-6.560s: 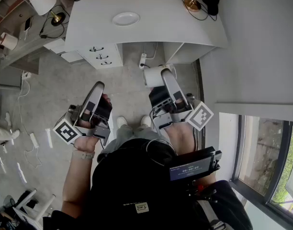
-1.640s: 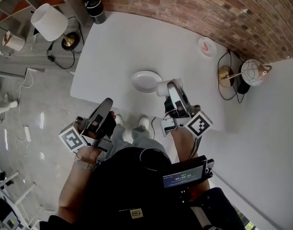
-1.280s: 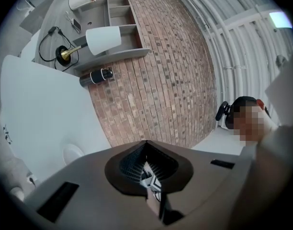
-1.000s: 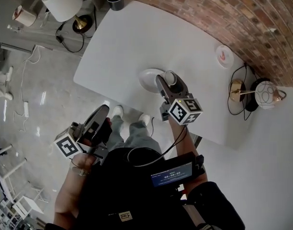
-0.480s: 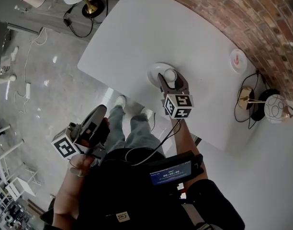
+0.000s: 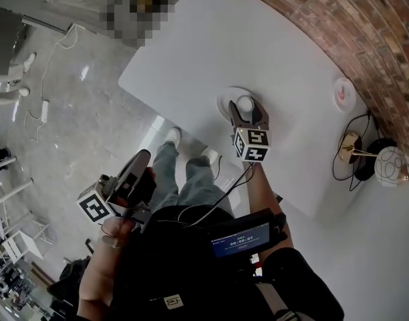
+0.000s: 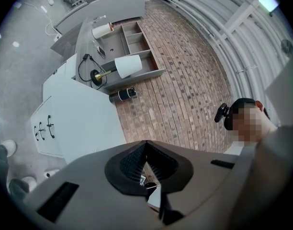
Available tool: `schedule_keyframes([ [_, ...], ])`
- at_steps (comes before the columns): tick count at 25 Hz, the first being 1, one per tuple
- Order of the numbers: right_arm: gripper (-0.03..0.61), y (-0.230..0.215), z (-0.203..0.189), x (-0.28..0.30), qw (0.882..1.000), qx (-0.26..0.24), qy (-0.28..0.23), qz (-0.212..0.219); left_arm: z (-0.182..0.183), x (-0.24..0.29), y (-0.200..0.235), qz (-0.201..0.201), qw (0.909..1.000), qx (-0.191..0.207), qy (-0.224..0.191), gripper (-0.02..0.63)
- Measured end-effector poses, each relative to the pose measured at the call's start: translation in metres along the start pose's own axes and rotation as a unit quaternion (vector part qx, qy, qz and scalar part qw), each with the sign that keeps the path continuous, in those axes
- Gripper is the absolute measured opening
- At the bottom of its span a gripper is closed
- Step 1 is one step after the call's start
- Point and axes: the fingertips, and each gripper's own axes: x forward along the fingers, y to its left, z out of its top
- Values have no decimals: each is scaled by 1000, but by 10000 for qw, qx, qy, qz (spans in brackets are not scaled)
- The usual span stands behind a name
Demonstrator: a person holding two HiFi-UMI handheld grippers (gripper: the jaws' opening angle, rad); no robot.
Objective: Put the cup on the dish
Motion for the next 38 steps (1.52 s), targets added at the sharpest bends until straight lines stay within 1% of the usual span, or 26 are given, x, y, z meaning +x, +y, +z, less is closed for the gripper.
schedule_keyframes([
  [7,270,3,4,8,9997,-246,-89,-34,3,-12,9,200,9998,-36,-78,5],
  [11,270,6,4,11,9989,-446,-139,-34,6,-12,8,206,9997,-56,-144,5],
  [14,270,7,3,10,9987,-474,-152,-46,6,-13,9,188,9997,-81,-146,5],
  [17,270,8,3,10,9984,-541,-166,-72,5,-13,11,272,9996,-68,-104,5],
  [21,270,7,3,9,9985,-513,-179,-98,4,-12,8,159,9997,-119,-119,6],
  [24,270,8,3,9,9985,-489,-196,-123,5,-15,10,205,9997,-123,-99,5],
  [27,270,8,4,11,9985,-470,-218,-152,7,-16,8,133,9997,-119,-161,5],
  [31,270,7,4,11,9982,-509,-221,-212,9,-18,7,167,9996,-66,-211,5],
  [38,272,8,9,13,9982,-456,-352,-157,5,-24,14,258,9994,-146,-163,5],
])
